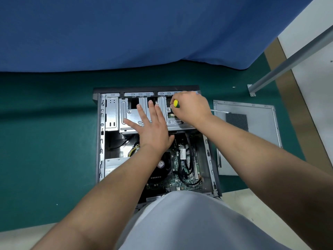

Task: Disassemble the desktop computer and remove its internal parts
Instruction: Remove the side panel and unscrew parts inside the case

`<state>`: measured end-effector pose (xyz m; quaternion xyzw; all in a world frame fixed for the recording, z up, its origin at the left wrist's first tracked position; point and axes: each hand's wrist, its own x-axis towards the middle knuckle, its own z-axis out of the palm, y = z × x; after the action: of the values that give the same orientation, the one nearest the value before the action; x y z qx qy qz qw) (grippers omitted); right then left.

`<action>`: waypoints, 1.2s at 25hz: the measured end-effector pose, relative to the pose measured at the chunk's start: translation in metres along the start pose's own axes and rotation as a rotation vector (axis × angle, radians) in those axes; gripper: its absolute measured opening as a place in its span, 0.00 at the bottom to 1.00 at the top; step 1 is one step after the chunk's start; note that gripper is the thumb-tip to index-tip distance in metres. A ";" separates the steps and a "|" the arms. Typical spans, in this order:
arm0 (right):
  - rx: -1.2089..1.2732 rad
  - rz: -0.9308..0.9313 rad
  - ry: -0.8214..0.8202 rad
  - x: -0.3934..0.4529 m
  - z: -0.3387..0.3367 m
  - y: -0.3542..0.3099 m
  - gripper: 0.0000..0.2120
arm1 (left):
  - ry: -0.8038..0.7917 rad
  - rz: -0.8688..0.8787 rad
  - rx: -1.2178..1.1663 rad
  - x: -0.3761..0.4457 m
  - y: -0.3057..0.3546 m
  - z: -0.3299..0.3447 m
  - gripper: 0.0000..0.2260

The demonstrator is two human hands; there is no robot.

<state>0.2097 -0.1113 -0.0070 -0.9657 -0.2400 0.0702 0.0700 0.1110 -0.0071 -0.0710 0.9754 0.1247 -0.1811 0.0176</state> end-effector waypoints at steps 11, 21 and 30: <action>0.715 0.138 0.130 -0.051 -0.039 0.033 0.02 | -0.172 -0.001 -1.676 -0.014 0.011 -0.072 0.09; 0.929 0.157 0.197 -0.076 -0.035 0.061 0.01 | -0.537 -0.163 -2.103 -0.016 0.048 -0.079 0.09; 0.982 0.168 0.185 -0.076 -0.039 0.091 0.05 | -0.629 -0.227 -2.141 -0.004 0.077 -0.080 0.06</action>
<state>0.1915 -0.2307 0.0236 -0.8371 -0.0930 0.0943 0.5308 0.1544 -0.0759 0.0047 0.3514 0.2943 -0.2194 0.8612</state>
